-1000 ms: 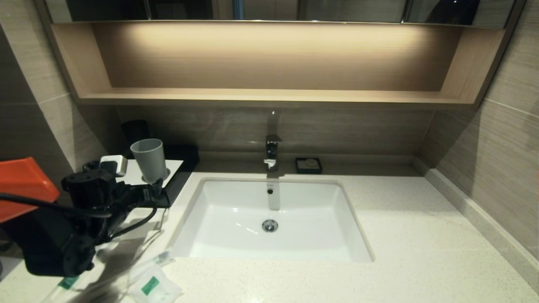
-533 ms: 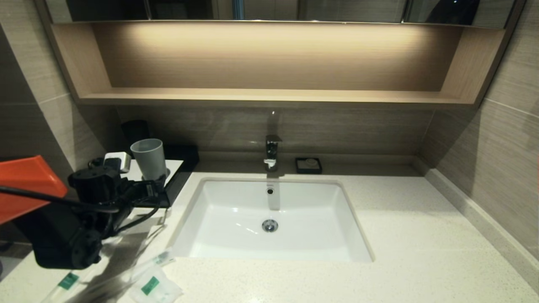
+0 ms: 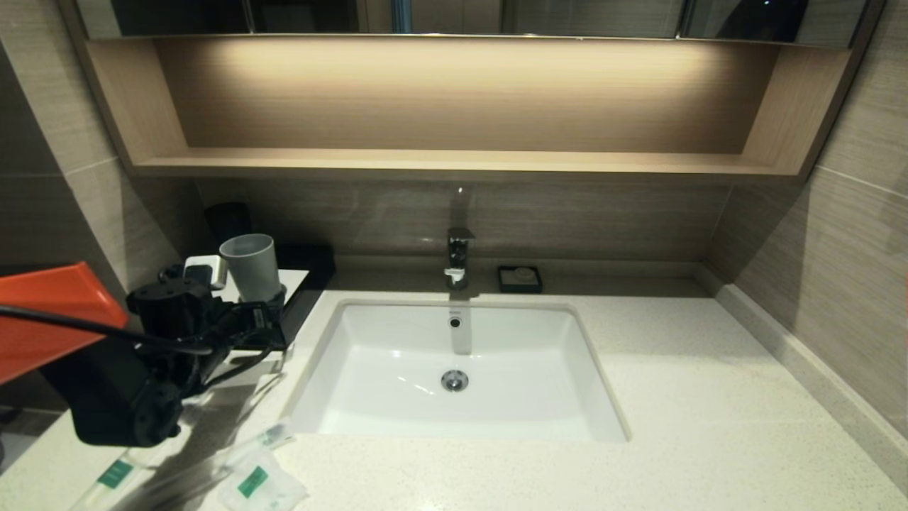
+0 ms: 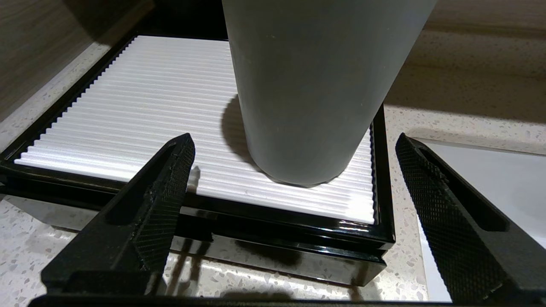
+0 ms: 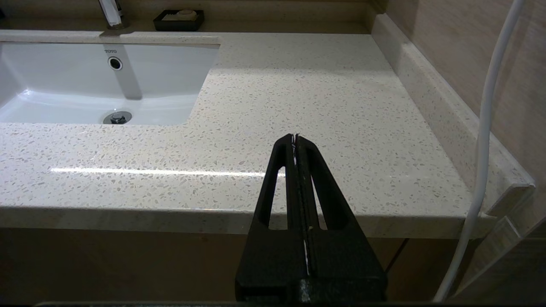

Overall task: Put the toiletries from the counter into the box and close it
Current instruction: Pick up the cup

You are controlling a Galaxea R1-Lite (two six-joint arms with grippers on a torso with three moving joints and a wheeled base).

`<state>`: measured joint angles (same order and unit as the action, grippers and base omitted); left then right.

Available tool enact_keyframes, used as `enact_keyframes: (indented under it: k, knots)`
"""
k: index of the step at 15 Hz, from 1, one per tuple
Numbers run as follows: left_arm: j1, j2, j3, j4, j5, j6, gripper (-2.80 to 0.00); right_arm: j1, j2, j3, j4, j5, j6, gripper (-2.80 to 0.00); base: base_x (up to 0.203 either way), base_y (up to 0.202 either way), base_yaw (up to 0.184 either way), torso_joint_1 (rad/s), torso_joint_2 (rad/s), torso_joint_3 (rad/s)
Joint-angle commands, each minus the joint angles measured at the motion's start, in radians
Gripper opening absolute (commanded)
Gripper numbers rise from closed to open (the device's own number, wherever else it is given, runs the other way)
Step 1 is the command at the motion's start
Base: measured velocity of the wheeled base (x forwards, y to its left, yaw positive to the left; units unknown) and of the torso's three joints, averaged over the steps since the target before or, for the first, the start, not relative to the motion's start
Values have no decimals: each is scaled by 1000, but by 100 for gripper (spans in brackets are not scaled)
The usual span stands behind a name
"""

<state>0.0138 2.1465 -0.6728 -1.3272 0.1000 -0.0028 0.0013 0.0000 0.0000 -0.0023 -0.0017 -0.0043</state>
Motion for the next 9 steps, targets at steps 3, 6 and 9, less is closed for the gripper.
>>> enact_keyframes:
  k: [3,6,9]
  knots:
    - [-2,26,-26,-13,3,-2,0,0,-2,1,-1,0,0,-280,0,0,0,0,0,0]
    - [-2,43,-50,-13,12,-2,0,0,-2,0,-1,0,-1,-280,0,0,0,0,0,0]
    - [-3,55,-67,-15,12,-3,0,0,-2,2,-1,0,0,-280,0,0,0,0,0,0]
